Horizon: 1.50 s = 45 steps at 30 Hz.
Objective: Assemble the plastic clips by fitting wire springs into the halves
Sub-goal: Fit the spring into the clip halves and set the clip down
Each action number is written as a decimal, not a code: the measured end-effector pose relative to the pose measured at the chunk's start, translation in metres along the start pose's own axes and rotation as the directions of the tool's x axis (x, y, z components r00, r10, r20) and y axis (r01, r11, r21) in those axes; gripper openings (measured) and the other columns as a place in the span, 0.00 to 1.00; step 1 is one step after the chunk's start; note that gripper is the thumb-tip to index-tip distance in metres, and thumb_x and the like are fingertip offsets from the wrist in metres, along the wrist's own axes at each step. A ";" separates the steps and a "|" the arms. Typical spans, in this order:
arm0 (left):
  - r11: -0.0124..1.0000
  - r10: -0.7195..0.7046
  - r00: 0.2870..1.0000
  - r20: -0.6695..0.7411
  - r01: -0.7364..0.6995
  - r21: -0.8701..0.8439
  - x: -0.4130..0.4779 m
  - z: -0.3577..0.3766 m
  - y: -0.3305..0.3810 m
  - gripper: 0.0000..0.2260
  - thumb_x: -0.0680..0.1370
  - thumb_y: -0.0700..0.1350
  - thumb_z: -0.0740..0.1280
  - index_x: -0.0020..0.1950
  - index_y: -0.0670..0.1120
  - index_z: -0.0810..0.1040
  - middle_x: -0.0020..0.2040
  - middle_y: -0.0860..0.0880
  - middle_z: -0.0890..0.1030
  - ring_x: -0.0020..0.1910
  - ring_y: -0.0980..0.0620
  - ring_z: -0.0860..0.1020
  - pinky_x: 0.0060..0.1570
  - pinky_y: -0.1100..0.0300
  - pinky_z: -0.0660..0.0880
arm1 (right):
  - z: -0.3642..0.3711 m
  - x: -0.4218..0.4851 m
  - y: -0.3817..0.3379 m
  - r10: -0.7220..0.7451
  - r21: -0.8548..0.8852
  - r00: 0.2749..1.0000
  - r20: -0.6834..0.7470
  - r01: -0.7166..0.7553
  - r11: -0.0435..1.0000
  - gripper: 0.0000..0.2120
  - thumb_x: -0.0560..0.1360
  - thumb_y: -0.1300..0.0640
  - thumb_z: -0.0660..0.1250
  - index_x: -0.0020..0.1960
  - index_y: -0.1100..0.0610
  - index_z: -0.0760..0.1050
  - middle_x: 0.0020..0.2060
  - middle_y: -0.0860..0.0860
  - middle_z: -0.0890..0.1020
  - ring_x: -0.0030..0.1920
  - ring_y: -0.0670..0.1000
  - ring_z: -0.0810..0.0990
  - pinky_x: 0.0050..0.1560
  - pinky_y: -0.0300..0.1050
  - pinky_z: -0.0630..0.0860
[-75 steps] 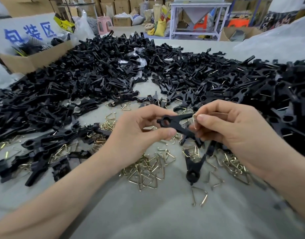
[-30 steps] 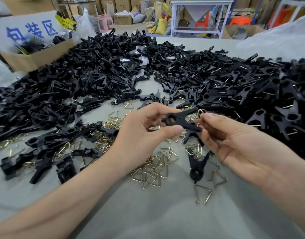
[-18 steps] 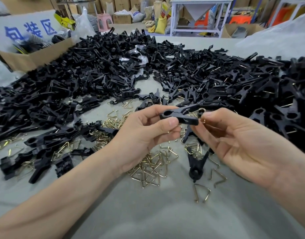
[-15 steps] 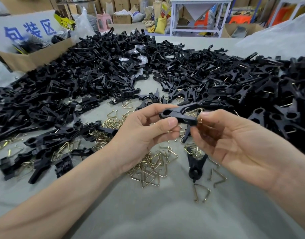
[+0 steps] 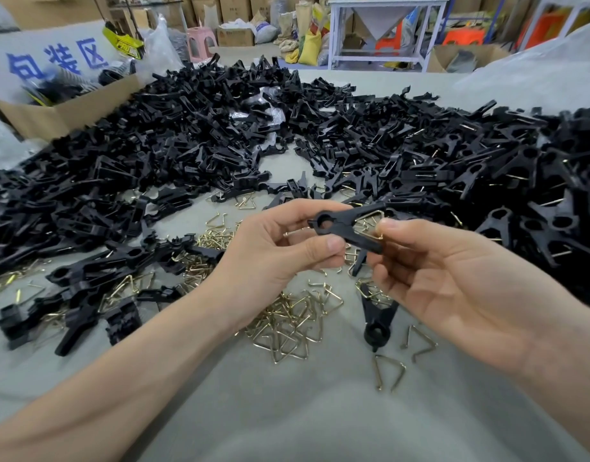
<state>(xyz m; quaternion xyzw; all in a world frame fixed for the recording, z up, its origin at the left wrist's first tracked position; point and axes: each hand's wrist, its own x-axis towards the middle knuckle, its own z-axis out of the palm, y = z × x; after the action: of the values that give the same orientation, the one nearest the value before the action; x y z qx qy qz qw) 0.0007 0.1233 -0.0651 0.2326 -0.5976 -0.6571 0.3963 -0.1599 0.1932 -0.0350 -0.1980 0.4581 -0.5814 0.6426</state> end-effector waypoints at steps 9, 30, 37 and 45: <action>0.991 0.020 0.999 0.040 -0.025 0.128 0.000 -0.004 0.003 0.14 0.65 0.43 0.76 0.50 0.54 0.84 0.45 0.49 0.85 0.43 0.51 0.82 0.45 0.59 0.79 | -0.012 0.007 -0.001 -0.006 -0.075 0.956 0.295 0.029 0.997 0.08 0.64 0.59 0.74 0.43 0.58 0.82 0.38 0.54 0.83 0.36 0.48 0.82 0.40 0.38 0.79; 0.492 0.486 0.856 0.177 -0.435 0.754 -0.009 0.007 0.006 0.15 0.69 0.48 0.76 0.52 0.54 0.74 0.42 0.57 0.75 0.39 0.57 0.74 0.43 0.70 0.71 | -0.006 0.003 0.004 0.070 -0.223 0.934 0.350 0.011 0.975 0.22 0.62 0.48 0.71 0.51 0.61 0.83 0.48 0.58 0.84 0.41 0.48 0.83 0.44 0.38 0.80; 0.453 0.515 0.834 0.198 -0.460 0.763 -0.009 0.009 0.003 0.13 0.69 0.45 0.77 0.51 0.47 0.79 0.41 0.58 0.73 0.38 0.60 0.73 0.42 0.71 0.69 | -0.008 0.002 0.006 0.096 -0.216 0.927 0.362 -0.017 0.976 0.18 0.67 0.48 0.74 0.50 0.60 0.84 0.48 0.58 0.84 0.44 0.49 0.84 0.44 0.40 0.80; 0.409 0.545 0.816 0.193 -0.459 0.788 -0.010 0.010 -0.002 0.11 0.70 0.44 0.76 0.51 0.45 0.79 0.41 0.53 0.75 0.39 0.58 0.73 0.42 0.70 0.70 | -0.008 0.001 0.009 0.037 -0.163 0.932 0.360 0.024 0.986 0.21 0.63 0.55 0.72 0.52 0.67 0.81 0.52 0.63 0.83 0.53 0.57 0.83 0.47 0.42 0.80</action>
<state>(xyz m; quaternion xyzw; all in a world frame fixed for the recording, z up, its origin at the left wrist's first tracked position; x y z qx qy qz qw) -0.0012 0.1372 -0.0666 0.2266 -0.8498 -0.1500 0.4516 -0.1620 0.1965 -0.0463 -0.3526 0.3791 -0.4929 0.6993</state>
